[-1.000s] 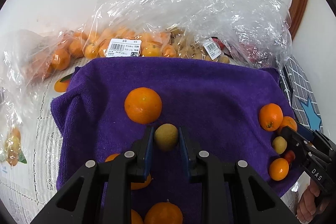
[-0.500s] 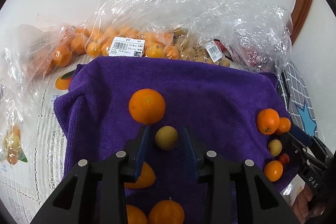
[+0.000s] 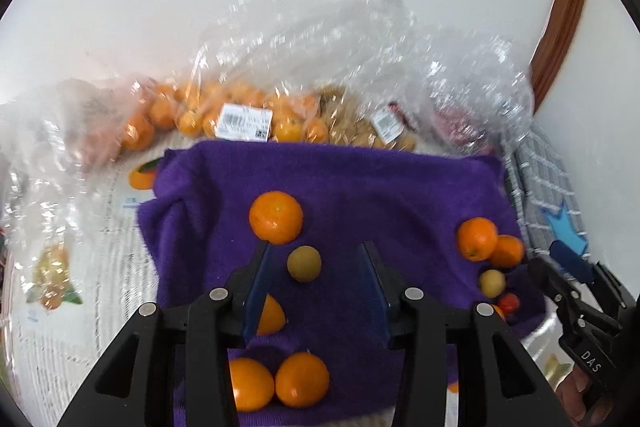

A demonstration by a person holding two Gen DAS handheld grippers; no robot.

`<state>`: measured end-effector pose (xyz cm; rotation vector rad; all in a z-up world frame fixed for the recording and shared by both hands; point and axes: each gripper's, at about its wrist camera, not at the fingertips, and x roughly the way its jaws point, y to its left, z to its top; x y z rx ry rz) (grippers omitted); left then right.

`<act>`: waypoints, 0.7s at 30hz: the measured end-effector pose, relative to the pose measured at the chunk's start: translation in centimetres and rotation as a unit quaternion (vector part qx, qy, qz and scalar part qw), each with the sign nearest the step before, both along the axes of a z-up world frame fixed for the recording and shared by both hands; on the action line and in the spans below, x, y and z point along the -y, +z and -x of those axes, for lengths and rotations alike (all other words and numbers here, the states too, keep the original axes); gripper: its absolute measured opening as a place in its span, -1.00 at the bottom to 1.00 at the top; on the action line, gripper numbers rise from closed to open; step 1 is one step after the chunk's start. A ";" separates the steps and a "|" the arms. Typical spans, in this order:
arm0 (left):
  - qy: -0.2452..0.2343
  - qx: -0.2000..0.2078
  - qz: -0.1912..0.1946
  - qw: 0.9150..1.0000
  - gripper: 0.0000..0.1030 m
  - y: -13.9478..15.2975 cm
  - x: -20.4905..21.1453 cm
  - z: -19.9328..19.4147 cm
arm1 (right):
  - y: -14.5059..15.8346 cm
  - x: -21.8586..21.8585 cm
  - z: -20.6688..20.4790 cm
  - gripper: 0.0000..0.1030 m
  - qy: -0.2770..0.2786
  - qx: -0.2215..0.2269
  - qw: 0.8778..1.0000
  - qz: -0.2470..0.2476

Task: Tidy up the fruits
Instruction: 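Open both tools and lift them away from the towel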

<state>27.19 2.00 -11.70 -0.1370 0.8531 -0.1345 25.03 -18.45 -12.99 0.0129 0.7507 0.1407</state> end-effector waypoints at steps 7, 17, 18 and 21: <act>0.020 0.021 0.012 1.000 -0.02 2.9 -1.3 5.1 | 4.1 0.3 4.1 0.11 -0.026 -0.012 1.000 -0.006; 0.025 0.058 -0.001 0.998 0.26 6.4 -0.8 14.7 | 8.6 0.8 12.7 0.39 -0.061 -0.020 0.998 -0.009; 0.025 0.062 -0.001 0.998 0.29 6.8 -0.7 15.7 | 8.9 0.9 13.5 0.48 -0.064 -0.017 0.998 -0.009; 0.025 0.071 -0.004 0.997 0.33 7.5 -0.4 18.0 | 10.3 1.5 16.8 0.60 -0.073 0.006 0.997 -0.023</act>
